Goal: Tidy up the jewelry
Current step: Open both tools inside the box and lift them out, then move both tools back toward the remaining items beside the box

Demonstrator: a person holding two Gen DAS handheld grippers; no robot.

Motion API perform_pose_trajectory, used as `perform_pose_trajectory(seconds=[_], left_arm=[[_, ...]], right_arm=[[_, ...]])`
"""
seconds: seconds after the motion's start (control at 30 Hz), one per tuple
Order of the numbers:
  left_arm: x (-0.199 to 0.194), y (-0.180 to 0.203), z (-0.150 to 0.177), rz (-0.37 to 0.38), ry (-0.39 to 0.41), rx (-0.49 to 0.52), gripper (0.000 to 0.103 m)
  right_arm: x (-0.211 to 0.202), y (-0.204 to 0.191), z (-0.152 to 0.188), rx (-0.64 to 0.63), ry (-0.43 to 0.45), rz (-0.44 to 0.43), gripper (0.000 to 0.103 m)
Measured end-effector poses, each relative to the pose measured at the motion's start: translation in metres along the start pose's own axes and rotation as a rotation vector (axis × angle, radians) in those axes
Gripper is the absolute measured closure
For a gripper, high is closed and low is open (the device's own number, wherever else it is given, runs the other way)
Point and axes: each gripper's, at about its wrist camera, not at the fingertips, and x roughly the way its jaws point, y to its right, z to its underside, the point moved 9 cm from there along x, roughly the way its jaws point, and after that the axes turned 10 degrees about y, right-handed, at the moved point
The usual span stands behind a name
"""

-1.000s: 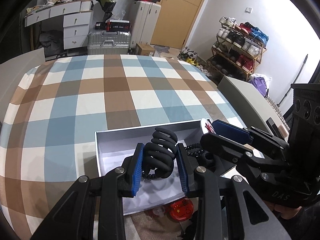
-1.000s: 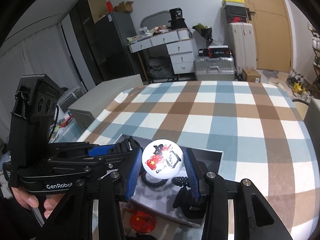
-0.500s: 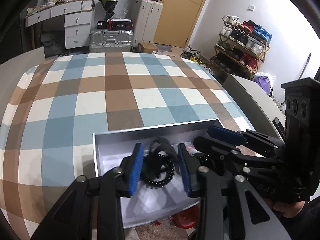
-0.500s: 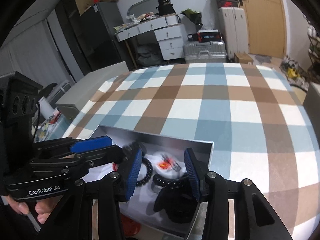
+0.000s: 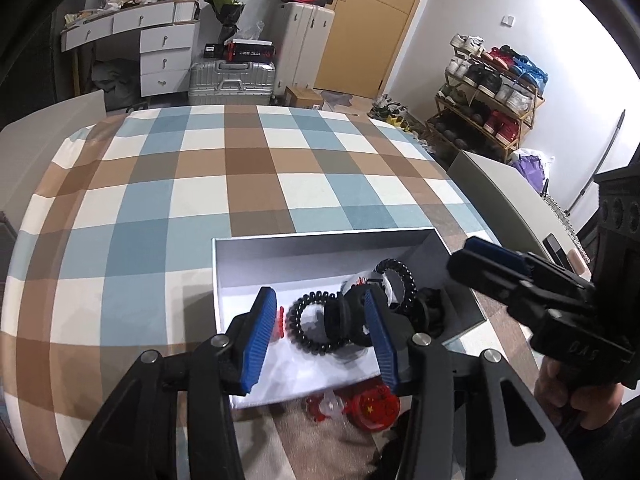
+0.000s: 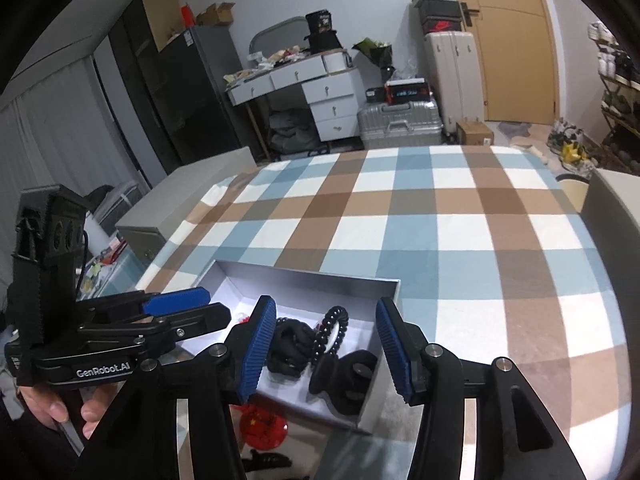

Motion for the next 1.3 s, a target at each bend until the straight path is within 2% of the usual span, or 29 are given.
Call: perform_pose_trajectory(seconds=[0.1,0.27,0.33,0.43,0.6,0.73,0.87,0.93,1.13,1.23,1.3], left_arm=[[-0.007,0.0,0.0,-0.007,0.017,-0.001,0.053],[-0.021,0.004,-0.001,-0.029,0.052,0.006,0.048],[-0.026,0.005,-0.001,-0.033,0.065,0.01,0.04],[-0.035,0.006,-0.001,-0.052,0.094,0.015,0.034],[-0.043,0.007,0.004,-0.07,0.106,0.015,0.032],[-0.051,0.009,0.011,-0.079,0.112,0.012,0.021],[-0.058,0.02,0.022,-0.067,0.106,0.062,0.021],[-0.059,0.022,0.03,-0.074,0.097,0.073,0.021],[-0.06,0.014,0.053,-0.097,0.06,0.03,0.021],[-0.059,0.002,0.067,-0.114,0.032,-0.001,0.02],[-0.058,0.0,0.08,-0.125,0.004,0.02,0.018]], right_arm=[[-0.011,-0.002,-0.002,-0.003,0.022,0.004,0.049],[-0.031,-0.007,-0.004,-0.012,0.063,0.008,0.042],[-0.038,-0.009,-0.003,-0.013,0.076,0.007,0.039],[-0.046,-0.012,-0.001,-0.017,0.089,0.008,0.033],[-0.06,-0.018,0.005,-0.025,0.105,0.005,0.023],[-0.071,-0.02,0.011,-0.026,0.113,0.013,0.014],[-0.082,-0.019,0.022,-0.042,0.121,0.037,0.007],[-0.086,-0.017,0.028,-0.052,0.114,0.05,0.007],[-0.091,-0.008,0.053,-0.054,0.065,0.074,0.005],[-0.087,-0.008,0.064,-0.041,0.038,0.059,0.005],[-0.081,-0.011,0.07,-0.039,0.023,0.046,0.005]])
